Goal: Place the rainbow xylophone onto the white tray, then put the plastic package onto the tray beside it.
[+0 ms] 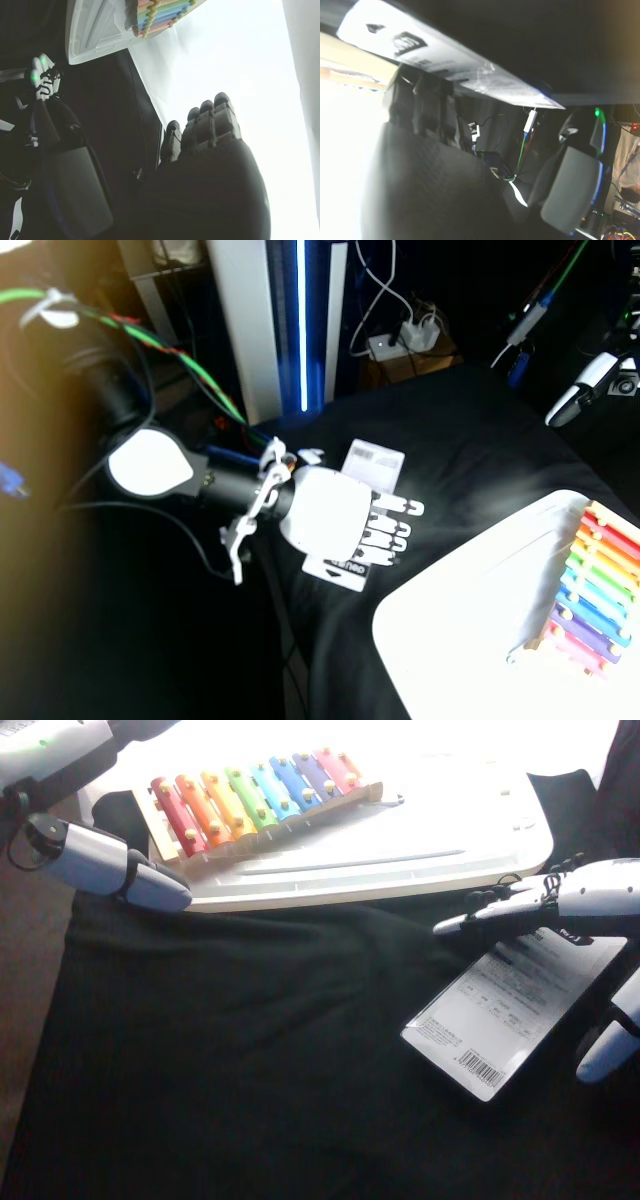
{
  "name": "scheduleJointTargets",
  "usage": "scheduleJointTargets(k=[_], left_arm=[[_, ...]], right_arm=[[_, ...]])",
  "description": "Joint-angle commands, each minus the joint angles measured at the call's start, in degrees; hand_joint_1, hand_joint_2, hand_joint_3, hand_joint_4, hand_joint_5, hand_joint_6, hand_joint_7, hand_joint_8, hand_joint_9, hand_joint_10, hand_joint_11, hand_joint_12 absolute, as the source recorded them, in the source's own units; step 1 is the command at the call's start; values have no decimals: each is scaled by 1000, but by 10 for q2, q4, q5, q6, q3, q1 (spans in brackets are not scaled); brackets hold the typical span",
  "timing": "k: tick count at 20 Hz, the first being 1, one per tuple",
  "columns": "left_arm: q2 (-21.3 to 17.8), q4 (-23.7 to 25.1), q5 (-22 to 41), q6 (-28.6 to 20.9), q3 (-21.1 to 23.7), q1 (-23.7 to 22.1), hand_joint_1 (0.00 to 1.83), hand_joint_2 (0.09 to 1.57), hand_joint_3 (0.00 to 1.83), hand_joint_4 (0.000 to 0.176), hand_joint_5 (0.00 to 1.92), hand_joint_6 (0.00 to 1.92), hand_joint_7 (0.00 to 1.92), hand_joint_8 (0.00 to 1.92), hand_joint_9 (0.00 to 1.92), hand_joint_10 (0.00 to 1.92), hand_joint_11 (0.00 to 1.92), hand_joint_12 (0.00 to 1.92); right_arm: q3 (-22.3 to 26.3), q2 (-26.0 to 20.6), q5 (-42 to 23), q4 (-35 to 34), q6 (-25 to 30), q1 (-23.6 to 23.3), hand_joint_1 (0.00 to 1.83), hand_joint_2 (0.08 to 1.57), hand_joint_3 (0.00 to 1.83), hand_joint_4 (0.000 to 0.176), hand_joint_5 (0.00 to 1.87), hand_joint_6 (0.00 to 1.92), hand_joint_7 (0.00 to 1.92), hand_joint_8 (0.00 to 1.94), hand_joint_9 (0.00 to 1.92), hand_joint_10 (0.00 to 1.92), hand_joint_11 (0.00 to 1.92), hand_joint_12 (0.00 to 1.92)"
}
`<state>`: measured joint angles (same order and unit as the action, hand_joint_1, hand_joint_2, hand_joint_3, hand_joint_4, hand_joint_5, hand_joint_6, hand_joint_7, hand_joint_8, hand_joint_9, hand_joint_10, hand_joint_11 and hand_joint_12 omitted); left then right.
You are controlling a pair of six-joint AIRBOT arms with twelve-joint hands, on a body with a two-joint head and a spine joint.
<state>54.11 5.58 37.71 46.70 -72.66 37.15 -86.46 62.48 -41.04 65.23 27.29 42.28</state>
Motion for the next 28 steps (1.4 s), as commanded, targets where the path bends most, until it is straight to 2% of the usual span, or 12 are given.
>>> scheduleJointTargets(k=[1,3,7,13,15,16,17,21,24,26,27,28], left_arm=[[0,-12,71,-1,3,-5,917,734,1,160,0,0,0,0,0,0,0,0],[0,-12,73,-1,4,-4,913,729,0,150,0,0,0,0,0,0,0,0],[-1,-14,77,-1,4,-3,898,733,0,166,0,0,0,0,0,0,0,0],[-2,-16,79,-1,5,-1,877,722,0,176,0,0,0,0,0,0,0,0],[-2,-16,80,-1,5,-1,867,731,1,164,0,0,0,0,0,0,0,0],[-2,-16,80,-1,5,0,854,734,3,145,0,0,0,0,0,0,0,0],[-2,-16,80,-1,5,0,855,731,1,147,0,0,0,0,0,0,0,0],[-4,-16,81,-1,5,1,905,732,1,125,0,0,0,0,0,0,0,0],[-4,-18,83,-1,5,1,898,739,3,142,0,0,0,0,0,0,0,0],[-4,-18,83,-1,5,2,911,745,6,146,0,0,0,0,0,0,0,0],[-4,-18,84,-1,5,2,915,751,8,151,0,0,0,0,0,0,0,0],[-5,-19,85,-1,5,3,905,745,4,155,0,0,0,0,0,0,0,0]], right_arm=[[-2,5,-5,-12,7,-5,1109,651,1,0,296,25,294,10,219,5,0,566],[-3,5,-2,-11,7,-5,1139,659,3,0,340,21,313,9,221,3,0,508],[-4,5,1,-11,7,-5,1213,702,2,0,552,25,410,13,265,10,63,527],[-6,5,4,-11,7,-5,1188,708,1,0,482,0,409,0,293,1,95,458],[-6,5,5,-11,7,-5,1207,701,0,0,430,0,385,0,274,0,79,423],[-7,5,6,-11,7,-5,1207,699,0,0,403,0,374,0,268,0,73,414],[-7,5,6,-11,7,-5,1199,695,1,0,363,0,361,3,270,0,104,356],[-12,5,11,-8,7,-5,1278,704,3,0,354,2,359,0,270,0,180,221],[-14,5,16,-3,7,-5,1438,819,11,0,398,2,383,3,349,10,342,318],[-15,5,18,1,7,-5,1572,937,12,0,445,3,458,3,562,21,458,640],[-16,5,19,2,7,-5,1529,1049,7,0,477,2,553,9,611,14,339,682],[-16,6,19,2,7,-5,1498,1131,7,0,546,6,608,9,688,20,394,712]])
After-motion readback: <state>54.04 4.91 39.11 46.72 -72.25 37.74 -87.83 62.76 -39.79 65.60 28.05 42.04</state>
